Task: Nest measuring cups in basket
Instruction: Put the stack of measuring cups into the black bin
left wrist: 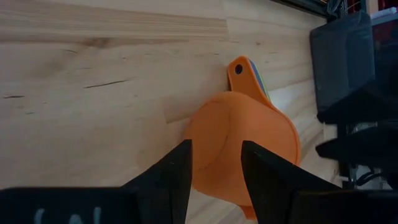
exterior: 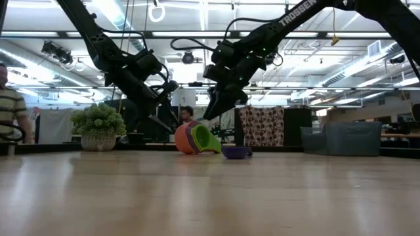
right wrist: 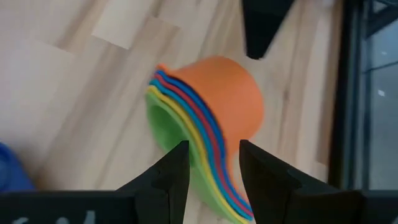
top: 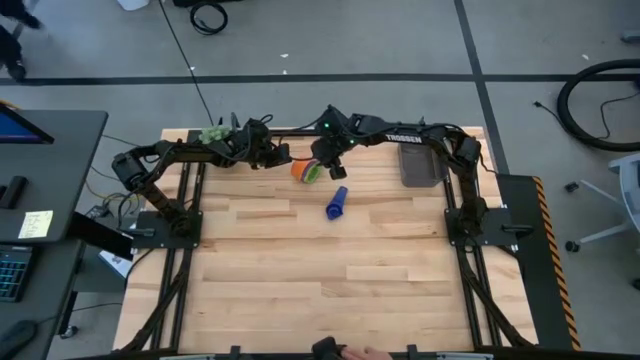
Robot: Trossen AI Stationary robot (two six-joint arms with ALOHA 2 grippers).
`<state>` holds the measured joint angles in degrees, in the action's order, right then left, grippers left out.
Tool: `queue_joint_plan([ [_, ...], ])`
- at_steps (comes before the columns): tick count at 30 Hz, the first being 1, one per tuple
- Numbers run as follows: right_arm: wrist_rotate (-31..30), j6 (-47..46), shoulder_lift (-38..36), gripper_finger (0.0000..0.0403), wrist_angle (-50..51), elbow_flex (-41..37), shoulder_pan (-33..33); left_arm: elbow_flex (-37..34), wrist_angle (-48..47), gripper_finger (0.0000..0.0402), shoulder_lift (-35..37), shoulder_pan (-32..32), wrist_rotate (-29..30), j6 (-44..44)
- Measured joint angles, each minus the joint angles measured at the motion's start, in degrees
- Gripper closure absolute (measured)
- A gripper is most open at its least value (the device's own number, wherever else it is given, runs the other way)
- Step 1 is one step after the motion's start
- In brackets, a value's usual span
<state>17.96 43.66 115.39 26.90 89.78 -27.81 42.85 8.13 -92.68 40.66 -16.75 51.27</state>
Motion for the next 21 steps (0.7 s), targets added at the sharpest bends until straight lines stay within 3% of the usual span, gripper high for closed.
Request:
queue_joint_plan([
  [6,-6.4,0.8,0.0,0.0259,0.3,0.0,0.1,0.0,0.0,0.026,0.0,0.0,0.0,0.0],
  [17,-6.1,6.9,-0.1,0.0261,2.8,0.0,-0.1,0.0,0.0,0.026,0.0,0.0,0.0,0.0],
  [21,-5.9,14.0,-0.1,0.0261,4.8,0.0,-0.7,0.0,0.0,0.026,0.0,0.0,0.0,0.1],
])
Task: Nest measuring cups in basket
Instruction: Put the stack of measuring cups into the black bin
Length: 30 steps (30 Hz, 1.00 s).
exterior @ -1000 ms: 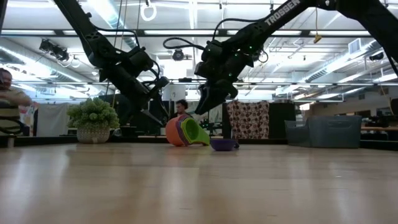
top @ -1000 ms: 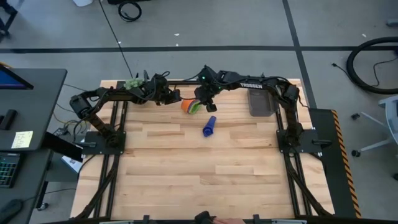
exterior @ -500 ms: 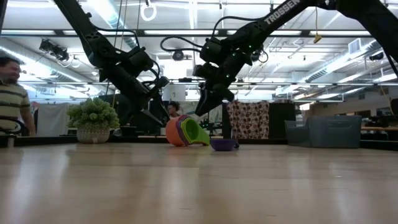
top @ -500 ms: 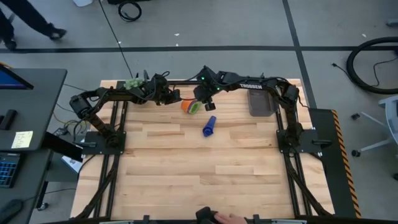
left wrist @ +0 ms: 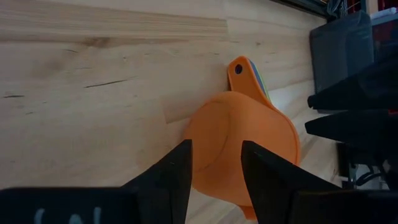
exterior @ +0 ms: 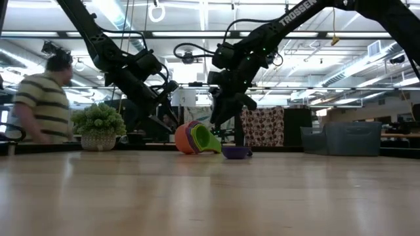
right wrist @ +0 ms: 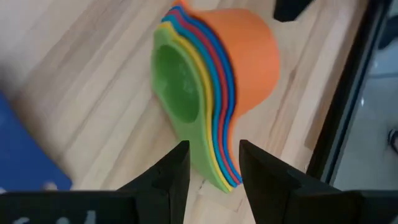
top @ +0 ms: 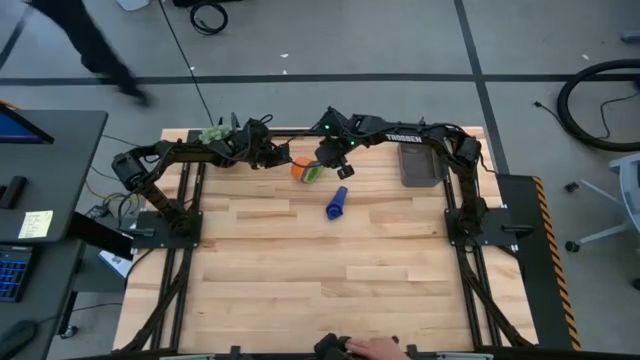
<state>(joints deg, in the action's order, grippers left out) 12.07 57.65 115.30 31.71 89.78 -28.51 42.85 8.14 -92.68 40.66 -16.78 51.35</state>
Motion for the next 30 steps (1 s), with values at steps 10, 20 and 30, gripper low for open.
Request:
queue_joint_plan([
  [10,2.8,3.4,0.4,0.0261,-1.8,0.0,-3.7,0.0,0.1,0.026,0.0,0.0,0.0,0.0],
  [20,2.8,1.3,0.1,0.0314,-2.4,0.0,-3.6,0.0,0.2,0.026,0.0,0.0,0.0,0.1],
  [30,2.5,1.1,0.1,0.0384,-4.1,0.0,-3.6,0.0,0.2,0.026,0.0,0.0,0.0,0.5],
])
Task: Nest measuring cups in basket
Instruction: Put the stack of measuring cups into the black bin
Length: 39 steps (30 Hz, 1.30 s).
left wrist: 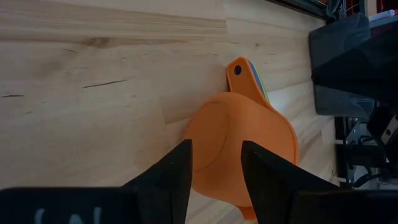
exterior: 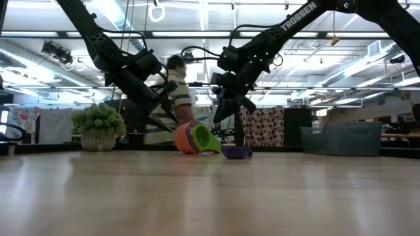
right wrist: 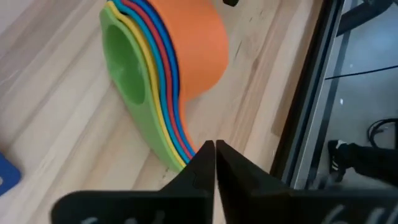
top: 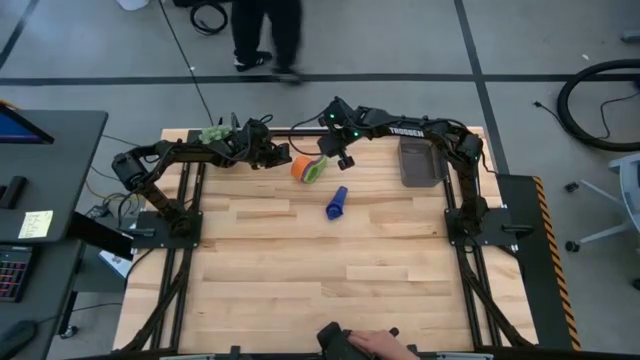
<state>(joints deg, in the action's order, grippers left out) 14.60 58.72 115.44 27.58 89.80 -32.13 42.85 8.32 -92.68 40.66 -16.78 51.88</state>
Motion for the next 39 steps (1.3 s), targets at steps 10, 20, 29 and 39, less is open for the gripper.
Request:
queue_joint_plan([
  [10,0.0,1.0,0.0,0.0287,-2.1,0.0,0.1,0.0,0.0,0.026,0.0,0.0,0.0,0.0],
  [20,0.0,2.8,0.0,0.0244,-2.0,0.0,0.1,0.0,0.0,0.026,0.0,0.0,0.0,-0.1],
  [29,9.0,2.5,0.1,0.0244,-2.0,0.0,-1.6,0.0,0.0,0.026,0.0,0.0,-1.9,-0.1],
  [39,17.7,2.8,0.7,0.0245,-2.3,0.0,-3.4,0.0,0.0,0.026,0.0,0.0,-4.1,-0.2],
])
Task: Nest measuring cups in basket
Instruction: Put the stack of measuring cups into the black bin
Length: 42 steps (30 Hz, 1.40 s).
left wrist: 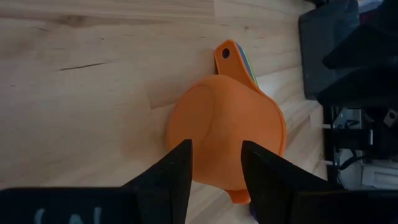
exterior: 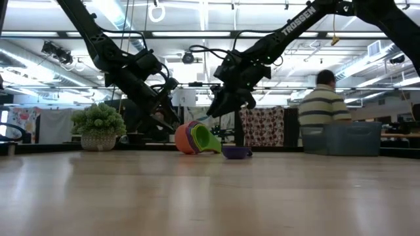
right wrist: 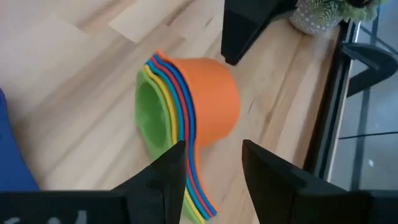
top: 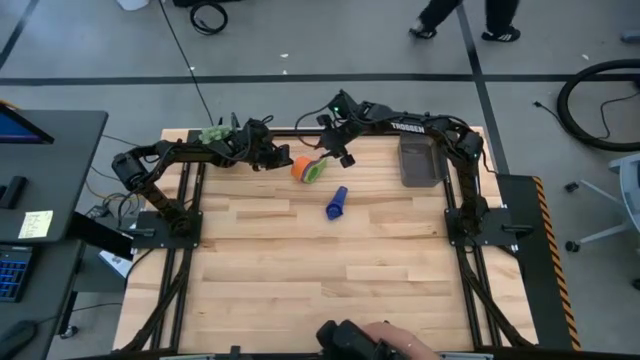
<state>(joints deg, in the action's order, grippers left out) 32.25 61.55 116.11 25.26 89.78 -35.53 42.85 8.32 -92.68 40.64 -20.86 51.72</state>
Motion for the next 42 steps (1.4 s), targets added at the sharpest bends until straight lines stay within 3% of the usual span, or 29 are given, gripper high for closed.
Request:
queue_joint_plan([
  [5,-2.4,-0.2,0.2,0.0245,0.3,2.4,-1.2,0.0,0.0,0.026,0.0,0.0,0.0,0.0],
  [16,2.2,-4.4,0.2,0.0244,1.1,11.3,-3.5,0.0,0.0,0.026,0.0,0.0,0.0,0.1],
  [24,3.1,-10.4,6.1,0.0245,4.4,11.7,-4.0,0.0,0.0,0.026,0.0,0.0,-0.7,0.1],
  [33,1.7,-0.7,6.7,0.0247,13.8,11.5,-3.9,0.0,0.0,0.026,0.0,0.0,-1.4,0.1],
  [37,1.5,3.5,6.7,0.0248,13.5,8.8,-3.4,0.0,0.0,0.026,0.0,0.0,-1.5,0.1],
  [42,-3.1,9.8,6.7,0.0248,10.9,6.7,-2.3,0.0,0.0,0.026,0.0,0.0,-1.5,0.0],
])
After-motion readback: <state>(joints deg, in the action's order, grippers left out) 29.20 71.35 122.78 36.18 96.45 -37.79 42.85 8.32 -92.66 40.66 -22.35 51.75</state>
